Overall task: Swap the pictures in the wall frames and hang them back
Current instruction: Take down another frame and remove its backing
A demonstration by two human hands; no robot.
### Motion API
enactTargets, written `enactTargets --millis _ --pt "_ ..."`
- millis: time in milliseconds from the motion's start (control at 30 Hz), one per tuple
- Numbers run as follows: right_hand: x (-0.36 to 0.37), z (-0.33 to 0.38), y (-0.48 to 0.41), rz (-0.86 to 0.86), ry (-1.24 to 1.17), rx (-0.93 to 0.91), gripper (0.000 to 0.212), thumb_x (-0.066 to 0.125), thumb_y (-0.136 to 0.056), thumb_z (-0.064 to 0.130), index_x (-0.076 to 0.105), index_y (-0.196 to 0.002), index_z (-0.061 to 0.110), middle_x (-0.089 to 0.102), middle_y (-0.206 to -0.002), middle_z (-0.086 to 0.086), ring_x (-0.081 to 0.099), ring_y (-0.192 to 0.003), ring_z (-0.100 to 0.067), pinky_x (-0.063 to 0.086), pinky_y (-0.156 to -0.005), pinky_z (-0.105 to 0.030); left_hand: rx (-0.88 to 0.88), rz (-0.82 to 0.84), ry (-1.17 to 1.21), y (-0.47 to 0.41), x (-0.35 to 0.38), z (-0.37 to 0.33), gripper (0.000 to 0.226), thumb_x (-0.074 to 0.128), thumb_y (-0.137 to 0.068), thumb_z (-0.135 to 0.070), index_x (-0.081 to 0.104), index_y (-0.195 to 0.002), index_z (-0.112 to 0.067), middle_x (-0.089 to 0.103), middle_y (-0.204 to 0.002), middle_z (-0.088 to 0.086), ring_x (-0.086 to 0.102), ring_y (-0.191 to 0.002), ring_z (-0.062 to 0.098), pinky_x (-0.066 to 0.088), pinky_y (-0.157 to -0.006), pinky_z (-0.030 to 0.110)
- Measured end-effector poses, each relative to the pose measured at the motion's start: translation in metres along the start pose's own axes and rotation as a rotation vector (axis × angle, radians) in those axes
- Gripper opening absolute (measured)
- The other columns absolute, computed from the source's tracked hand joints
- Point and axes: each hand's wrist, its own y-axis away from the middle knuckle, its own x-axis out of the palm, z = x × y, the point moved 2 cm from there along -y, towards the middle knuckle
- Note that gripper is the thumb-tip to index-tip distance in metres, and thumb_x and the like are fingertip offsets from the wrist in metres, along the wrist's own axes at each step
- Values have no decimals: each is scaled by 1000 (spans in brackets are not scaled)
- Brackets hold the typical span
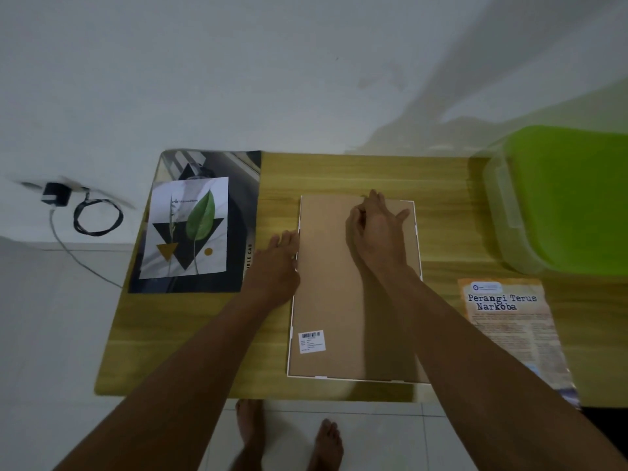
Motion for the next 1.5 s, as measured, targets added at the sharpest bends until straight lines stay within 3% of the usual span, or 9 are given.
enactTargets --millis 167,267,433,533,833,1033,1167,1367,1500 --pt "-2 1 3 -16 10 -9 29 39 -101 16 57 -111 -3 44 -146 -27 30 -145 -34 -2 -113 -67 -18 25 40 2 -1 -3 66 37 -96 -6 9 -155 -15 9 -163 5 2 -150 25 18 -118 54" --pt "-5 3 7 -9 16 -10 30 37 -102 16 55 -117 -3 40 -149 -27 27 -146 -35 -2 -113 -66 -17 -78 141 8 -8 -11 63 42 -93 -5 22 -152 -12 28 -156 9 18 -146 29 22 -117 47" --pt "-6 9 8 9 41 -18 43 34 -104 15 39 -138 -10 47 -142 -28 25 -147 -36 -3 -114 -67 -35 -169 263 11 -6 -13 72 60 -87 -51 35 -146 -19 46 -143 2 32 -138 29 36 -108 50" --pt "-4 9 8 10 49 -31 47 34 -104 16 34 -142 -11 49 -140 -28 25 -146 -36 -4 -114 -67 -37 -124 184 5 -1 -8 77 64 -80 -59 40 -140 -17 49 -137 1 32 -138 32 36 -106 54" --pt "-15 12 8 31 78 -25 49 32 -103 14 30 -145 -11 47 -140 -27 19 -148 -36 -3 -115 -67 -32 -386 275 6 -5 -17 75 84 -68 -40 52 -131 -14 50 -131 7 44 -122 28 37 -99 37" --pt "-19 9 6 64 69 -28 38 35 -104 22 48 -132 1 38 -152 -20 15 -149 -36 5 -117 -64 -90 -288 601 3 -11 -21 68 85 -69 -19 44 -123 -16 51 -106 -8 54 -97 15 48 -82 30" --pt "-32 -10 11 80 110 -12 45 45 -101 33 45 -137 8 30 -157 -16 18 -149 -32 16 -119 -54 -86 -299 628 -1 -10 -13 69 86 -68 -15 44 -124 -15 54 -107 -5 57 -99 19 51 -85 35" --pt "-51 -43 23 45 27 127 65 62 -93 36 37 -146 10 43 -145 -10 36 -137 -28 40 -108 -42 -78 -334 646 -6 -7 -9 69 86 -68 -18 47 -125 -19 57 -108 -5 60 -100 22 54 -86 40" --pt "-52 -52 23 53 -44 290 52 71 -84 45 58 -117 8 51 -120 -13 50 -117 -31 45 -93 -34 -53 -357 636 -6 -5 -11 69 86 -68 -20 48 -126 -20 57 -109 -5 60 -97 20 54 -82 37"
